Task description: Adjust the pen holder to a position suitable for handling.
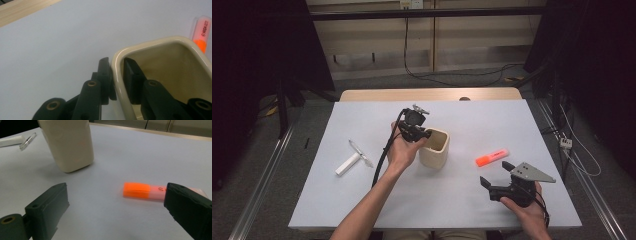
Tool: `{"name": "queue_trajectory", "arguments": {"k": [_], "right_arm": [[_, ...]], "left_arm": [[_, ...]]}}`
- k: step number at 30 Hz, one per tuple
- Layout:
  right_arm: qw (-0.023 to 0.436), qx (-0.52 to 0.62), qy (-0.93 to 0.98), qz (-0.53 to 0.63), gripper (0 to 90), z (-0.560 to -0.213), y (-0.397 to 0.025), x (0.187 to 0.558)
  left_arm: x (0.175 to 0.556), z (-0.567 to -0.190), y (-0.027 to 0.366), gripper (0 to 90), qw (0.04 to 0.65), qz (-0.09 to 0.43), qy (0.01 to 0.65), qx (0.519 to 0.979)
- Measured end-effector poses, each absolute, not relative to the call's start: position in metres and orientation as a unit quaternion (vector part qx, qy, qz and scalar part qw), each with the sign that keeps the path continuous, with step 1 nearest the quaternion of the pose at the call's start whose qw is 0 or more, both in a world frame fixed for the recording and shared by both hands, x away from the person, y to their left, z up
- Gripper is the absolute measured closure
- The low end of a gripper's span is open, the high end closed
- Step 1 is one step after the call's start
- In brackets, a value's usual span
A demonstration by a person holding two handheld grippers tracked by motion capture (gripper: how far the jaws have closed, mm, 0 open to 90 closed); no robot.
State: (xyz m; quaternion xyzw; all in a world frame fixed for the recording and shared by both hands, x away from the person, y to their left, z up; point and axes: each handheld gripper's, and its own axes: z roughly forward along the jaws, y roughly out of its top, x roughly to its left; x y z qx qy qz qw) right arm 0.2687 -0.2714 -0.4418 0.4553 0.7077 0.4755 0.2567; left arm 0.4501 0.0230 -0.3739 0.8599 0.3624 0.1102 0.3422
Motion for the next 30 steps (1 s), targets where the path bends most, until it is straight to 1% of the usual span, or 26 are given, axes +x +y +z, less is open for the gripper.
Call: {"name": "queue_trajectory", "arguments": {"k": [1,3,6,7,10,13,17,19,22,23,26,30], "right_arm": [[0.256,0.456,0.707,0.476,5.3,-0.442,-0.272,0.269],[0.256,0.454,0.708,0.476,5.3,-0.442,-0.272,0.268],[0.257,0.454,0.708,0.476,5.3,-0.442,-0.273,0.268],[0.256,0.454,0.709,0.476,5.2,-0.442,-0.272,0.268],[0.255,0.454,0.709,0.475,5.2,-0.442,-0.272,0.268],[0.254,0.455,0.71,0.474,5.2,-0.442,-0.271,0.269],[0.252,0.455,0.71,0.475,5.1,-0.442,-0.271,0.269],[0.254,0.454,0.71,0.476,5.1,-0.442,-0.271,0.269],[0.252,0.456,0.709,0.476,5.1,-0.443,-0.272,0.269],[0.252,0.457,0.708,0.476,5.1,-0.443,-0.273,0.269],[0.252,0.456,0.709,0.476,5.0,-0.443,-0.273,0.269],[0.251,0.455,0.71,0.475,5.0,-0.443,-0.272,0.27]], "left_arm": [[0.45,-0.374,0.023,75.8,0.342,0.11,0.362,0.86],[0.456,-0.376,0.027,73.8,0.352,0.094,0.347,0.864],[0.46,-0.376,0.029,64.6,0.351,0.091,0.335,0.87],[0.464,-0.377,0.03,63.8,0.353,0.086,0.301,0.882],[0.47,-0.376,0.031,61.1,0.348,0.08,0.266,0.896],[0.472,-0.373,0.028,61.2,0.343,0.087,0.227,0.907],[0.479,-0.371,0.022,61.9,0.329,0.068,0.177,0.925],[0.481,-0.371,0.019,64.3,0.324,0.057,0.154,0.932],[0.483,-0.372,0.018,68.0,0.321,0.06,0.145,0.934],[0.486,-0.373,0.02,69.0,0.326,0.048,0.138,0.934],[0.489,-0.376,0.02,69.5,0.324,0.043,0.119,0.938],[0.492,-0.38,0.019,69.5,0.32,0.039,0.109,0.94]]}}
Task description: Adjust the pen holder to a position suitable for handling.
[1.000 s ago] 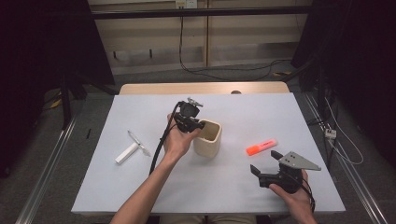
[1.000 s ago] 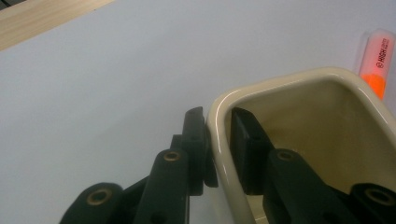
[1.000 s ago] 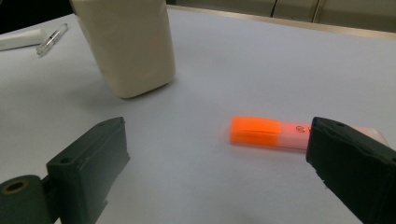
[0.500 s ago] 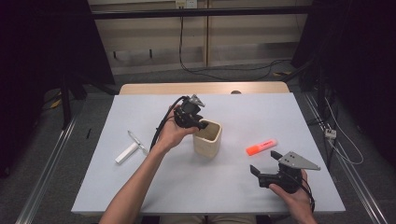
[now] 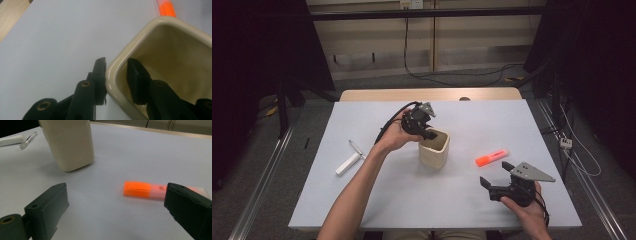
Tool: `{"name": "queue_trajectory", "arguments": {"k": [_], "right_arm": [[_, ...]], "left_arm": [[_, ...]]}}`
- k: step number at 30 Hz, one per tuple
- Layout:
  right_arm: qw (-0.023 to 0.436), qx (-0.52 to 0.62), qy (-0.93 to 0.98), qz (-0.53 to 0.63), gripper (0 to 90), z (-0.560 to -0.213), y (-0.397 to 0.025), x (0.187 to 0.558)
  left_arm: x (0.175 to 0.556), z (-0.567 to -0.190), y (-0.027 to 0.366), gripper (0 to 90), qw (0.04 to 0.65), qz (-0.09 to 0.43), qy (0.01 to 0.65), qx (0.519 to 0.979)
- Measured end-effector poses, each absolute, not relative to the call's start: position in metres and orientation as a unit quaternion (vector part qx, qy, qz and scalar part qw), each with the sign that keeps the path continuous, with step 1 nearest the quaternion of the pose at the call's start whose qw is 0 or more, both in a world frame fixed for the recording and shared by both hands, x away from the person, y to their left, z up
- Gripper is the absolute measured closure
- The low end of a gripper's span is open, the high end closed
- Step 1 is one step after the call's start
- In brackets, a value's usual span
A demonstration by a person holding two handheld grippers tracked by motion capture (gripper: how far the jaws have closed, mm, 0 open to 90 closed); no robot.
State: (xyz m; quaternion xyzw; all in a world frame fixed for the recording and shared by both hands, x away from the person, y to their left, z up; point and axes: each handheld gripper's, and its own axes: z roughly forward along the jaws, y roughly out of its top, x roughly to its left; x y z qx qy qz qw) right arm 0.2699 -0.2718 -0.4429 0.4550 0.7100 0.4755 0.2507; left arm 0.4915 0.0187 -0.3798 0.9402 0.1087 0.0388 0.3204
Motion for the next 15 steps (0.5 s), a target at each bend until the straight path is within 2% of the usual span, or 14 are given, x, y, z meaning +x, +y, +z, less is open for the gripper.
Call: {"name": "queue_trajectory", "arguments": {"k": [6,8,11,15], "right_arm": [[0.256,0.455,0.707,0.476,5.5,-0.4419,-0.2724,0.2686],[0.257,0.455,0.707,0.477,5.5,-0.4416,-0.2724,0.2679],[0.254,0.453,0.709,0.477,5.4,-0.442,-0.2723,0.268],[0.254,0.453,0.709,0.477,5.3,-0.442,-0.2727,0.2678]], "left_arm": [[0.4897,-0.3768,0.0182,71.9,0.298,0.04,0.134,0.944],[0.4892,-0.3751,0.0212,72.6,0.29,0.045,0.171,0.941],[0.4876,-0.3742,0.0234,73.4,0.289,0.047,0.184,0.938],[0.4838,-0.372,0.0256,73.9,0.277,0.059,0.232,0.931]]}}
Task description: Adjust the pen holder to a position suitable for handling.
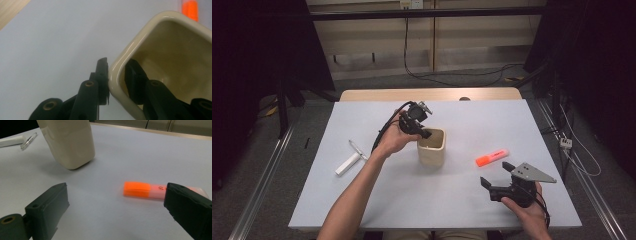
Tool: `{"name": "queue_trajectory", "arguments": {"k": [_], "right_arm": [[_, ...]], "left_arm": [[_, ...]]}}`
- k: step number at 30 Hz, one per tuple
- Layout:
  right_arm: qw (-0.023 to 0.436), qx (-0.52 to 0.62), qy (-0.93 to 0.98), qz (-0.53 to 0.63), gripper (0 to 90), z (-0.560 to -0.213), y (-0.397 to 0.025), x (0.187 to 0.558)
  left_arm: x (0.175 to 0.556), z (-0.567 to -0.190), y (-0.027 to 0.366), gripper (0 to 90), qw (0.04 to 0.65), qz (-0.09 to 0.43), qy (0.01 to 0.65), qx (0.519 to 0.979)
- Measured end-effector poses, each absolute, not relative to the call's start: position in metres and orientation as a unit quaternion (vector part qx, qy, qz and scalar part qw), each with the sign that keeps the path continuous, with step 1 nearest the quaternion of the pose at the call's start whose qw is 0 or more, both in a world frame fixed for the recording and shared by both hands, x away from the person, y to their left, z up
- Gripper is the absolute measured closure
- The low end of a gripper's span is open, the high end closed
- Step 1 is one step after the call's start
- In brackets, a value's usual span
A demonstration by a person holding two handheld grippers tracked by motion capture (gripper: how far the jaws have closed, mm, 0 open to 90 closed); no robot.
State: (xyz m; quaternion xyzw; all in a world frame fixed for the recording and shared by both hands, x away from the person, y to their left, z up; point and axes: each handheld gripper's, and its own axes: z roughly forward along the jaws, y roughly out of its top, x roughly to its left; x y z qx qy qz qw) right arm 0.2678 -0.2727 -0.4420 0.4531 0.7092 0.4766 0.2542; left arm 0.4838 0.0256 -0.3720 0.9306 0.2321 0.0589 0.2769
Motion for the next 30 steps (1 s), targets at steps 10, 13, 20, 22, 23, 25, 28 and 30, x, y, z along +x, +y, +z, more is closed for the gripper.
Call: {"name": "queue_trajectory", "arguments": {"k": [10,13,20,22,23,25,28,30], "right_arm": [[0.255,0.452,0.71,0.475,5.3,-0.441,-0.271,0.268],[0.256,0.455,0.709,0.475,5.3,-0.441,-0.272,0.268],[0.254,0.455,0.71,0.474,5.3,-0.441,-0.269,0.269],[0.255,0.455,0.709,0.475,5.3,-0.441,-0.27,0.268],[0.255,0.457,0.708,0.475,5.3,-0.441,-0.27,0.268],[0.255,0.461,0.705,0.475,5.3,-0.441,-0.272,0.267],[0.256,0.46,0.705,0.474,5.3,-0.441,-0.272,0.267],[0.258,0.46,0.706,0.473,5.2,-0.441,-0.272,0.266]], "left_arm": [[0.479,-0.371,0.025,73.9,0.276,0.075,0.278,0.917],[0.481,-0.372,0.028,73.2,0.291,0.068,0.275,0.914],[0.483,-0.375,0.033,65.1,0.319,0.057,0.271,0.906],[0.481,-0.374,0.034,60.9,0.33,0.058,0.27,0.903],[0.481,-0.374,0.034,57.7,0.333,0.066,0.273,0.9],[0.481,-0.375,0.036,50.3,0.348,0.066,0.287,0.89],[0.48,-0.375,0.04,38.0,0.363,0.067,0.291,0.883],[0.477,-0.375,0.047,28.4,0.385,0.068,0.296,0.871]]}}
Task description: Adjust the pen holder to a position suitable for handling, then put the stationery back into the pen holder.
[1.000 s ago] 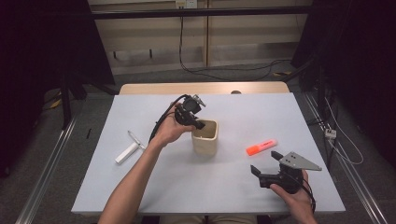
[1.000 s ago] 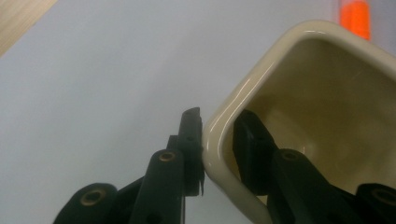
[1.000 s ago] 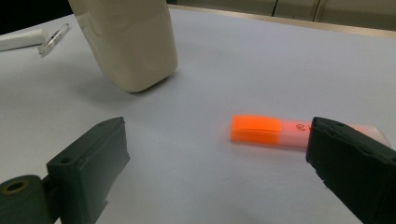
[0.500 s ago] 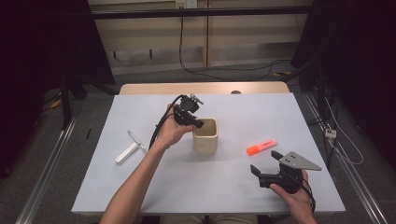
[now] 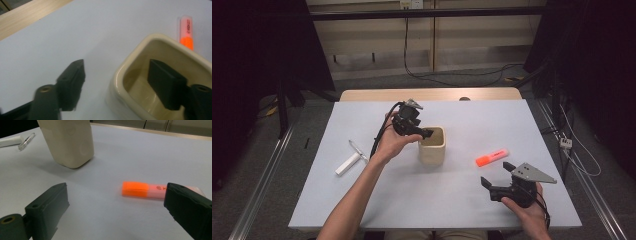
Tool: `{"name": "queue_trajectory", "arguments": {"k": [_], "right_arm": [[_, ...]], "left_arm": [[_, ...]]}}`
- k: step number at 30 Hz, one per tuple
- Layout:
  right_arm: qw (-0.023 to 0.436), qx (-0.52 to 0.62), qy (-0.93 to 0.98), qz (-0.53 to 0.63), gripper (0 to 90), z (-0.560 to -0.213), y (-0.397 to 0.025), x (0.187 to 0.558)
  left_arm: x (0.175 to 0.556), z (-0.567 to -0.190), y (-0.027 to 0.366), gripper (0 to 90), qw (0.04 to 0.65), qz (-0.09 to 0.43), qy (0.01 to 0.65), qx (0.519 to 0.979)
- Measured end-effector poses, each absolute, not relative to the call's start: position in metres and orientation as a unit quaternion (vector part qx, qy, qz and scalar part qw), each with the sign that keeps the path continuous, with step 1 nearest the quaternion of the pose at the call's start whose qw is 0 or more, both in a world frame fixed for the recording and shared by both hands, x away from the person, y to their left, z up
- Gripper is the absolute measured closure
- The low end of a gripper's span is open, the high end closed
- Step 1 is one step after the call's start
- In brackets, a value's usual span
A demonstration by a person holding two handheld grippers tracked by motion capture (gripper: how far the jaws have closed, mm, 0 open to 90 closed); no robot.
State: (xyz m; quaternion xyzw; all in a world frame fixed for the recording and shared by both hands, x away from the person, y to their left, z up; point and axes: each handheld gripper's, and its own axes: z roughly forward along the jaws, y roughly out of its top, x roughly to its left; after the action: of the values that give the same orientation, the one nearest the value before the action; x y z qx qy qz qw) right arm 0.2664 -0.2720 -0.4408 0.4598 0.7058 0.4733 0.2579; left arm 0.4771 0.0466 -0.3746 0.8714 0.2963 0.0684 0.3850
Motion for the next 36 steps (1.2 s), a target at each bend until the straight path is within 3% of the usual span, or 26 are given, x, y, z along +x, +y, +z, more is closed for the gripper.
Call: {"name": "queue_trajectory", "arguments": {"k": [4,7,10,29,36], "right_arm": [[0.258,0.461,0.705,0.474,5.2,-0.441,-0.273,0.265],[0.259,0.462,0.704,0.474,5.2,-0.44,-0.274,0.264],[0.259,0.463,0.703,0.474,5.2,-0.44,-0.275,0.263],[0.26,0.462,0.703,0.473,5.0,-0.44,-0.275,0.263],[0.258,0.464,0.704,0.472,5.1,-0.44,-0.272,0.268]], "left_arm": [[0.472,-0.371,0.055,9.5,0.401,0.083,0.323,0.853],[0.467,-0.367,0.062,11.6,0.428,0.07,0.321,0.842],[0.464,-0.364,0.066,3.8,0.428,0.079,0.319,0.842],[0.435,-0.357,0.108,5.5,0.471,0.093,0.313,0.82],[0.427,-0.363,0.119,6.6,0.452,0.09,0.311,0.831]]}}
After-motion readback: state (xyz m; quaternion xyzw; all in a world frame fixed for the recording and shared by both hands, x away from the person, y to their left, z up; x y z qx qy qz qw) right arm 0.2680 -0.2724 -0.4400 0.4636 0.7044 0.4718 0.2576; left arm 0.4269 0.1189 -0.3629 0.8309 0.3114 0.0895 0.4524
